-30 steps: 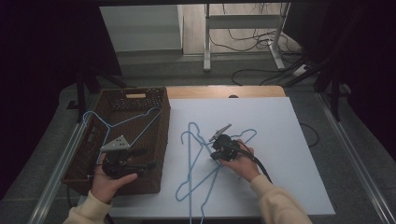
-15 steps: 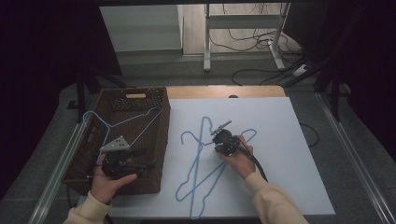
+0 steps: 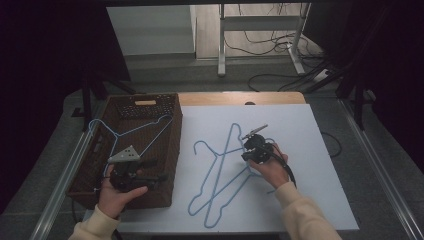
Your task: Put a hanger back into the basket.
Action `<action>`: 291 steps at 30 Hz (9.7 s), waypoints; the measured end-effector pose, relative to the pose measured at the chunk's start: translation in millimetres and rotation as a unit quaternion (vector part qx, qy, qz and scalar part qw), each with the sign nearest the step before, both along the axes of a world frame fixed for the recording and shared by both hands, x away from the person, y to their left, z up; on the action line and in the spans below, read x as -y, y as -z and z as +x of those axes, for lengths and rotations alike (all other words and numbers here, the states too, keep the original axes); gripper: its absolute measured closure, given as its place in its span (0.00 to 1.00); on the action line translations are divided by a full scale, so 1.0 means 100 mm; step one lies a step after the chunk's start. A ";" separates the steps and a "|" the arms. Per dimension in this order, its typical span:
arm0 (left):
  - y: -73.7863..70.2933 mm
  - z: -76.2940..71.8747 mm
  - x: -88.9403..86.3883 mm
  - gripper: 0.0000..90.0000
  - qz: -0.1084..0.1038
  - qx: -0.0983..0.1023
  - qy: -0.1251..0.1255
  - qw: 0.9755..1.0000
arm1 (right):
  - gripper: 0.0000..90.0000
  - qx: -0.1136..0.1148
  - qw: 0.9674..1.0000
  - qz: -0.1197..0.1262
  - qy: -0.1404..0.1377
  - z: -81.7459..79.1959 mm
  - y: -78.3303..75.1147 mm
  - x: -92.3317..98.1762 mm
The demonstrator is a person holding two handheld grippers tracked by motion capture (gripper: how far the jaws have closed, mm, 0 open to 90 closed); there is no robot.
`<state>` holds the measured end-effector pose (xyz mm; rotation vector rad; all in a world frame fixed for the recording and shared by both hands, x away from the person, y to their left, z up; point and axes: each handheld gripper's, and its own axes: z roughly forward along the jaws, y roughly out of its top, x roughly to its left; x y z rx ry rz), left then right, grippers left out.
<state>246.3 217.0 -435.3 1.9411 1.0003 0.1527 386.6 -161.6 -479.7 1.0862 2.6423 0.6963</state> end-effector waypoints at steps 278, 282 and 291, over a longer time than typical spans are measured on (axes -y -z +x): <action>0.21 0.75 -1.19 0.91 -0.017 -0.115 -0.185 0.976 | 0.32 0.013 0.987 0.161 -0.016 -0.16 -0.33 1.12; 0.15 0.72 -1.20 0.66 -0.005 -0.110 -0.227 0.968 | 0.31 0.011 0.986 0.163 -0.020 -0.16 -0.33 1.11; -0.09 0.48 -0.99 0.44 -0.026 -0.040 -0.178 0.983 | 0.30 0.011 0.987 0.161 -0.025 -0.17 -0.33 1.09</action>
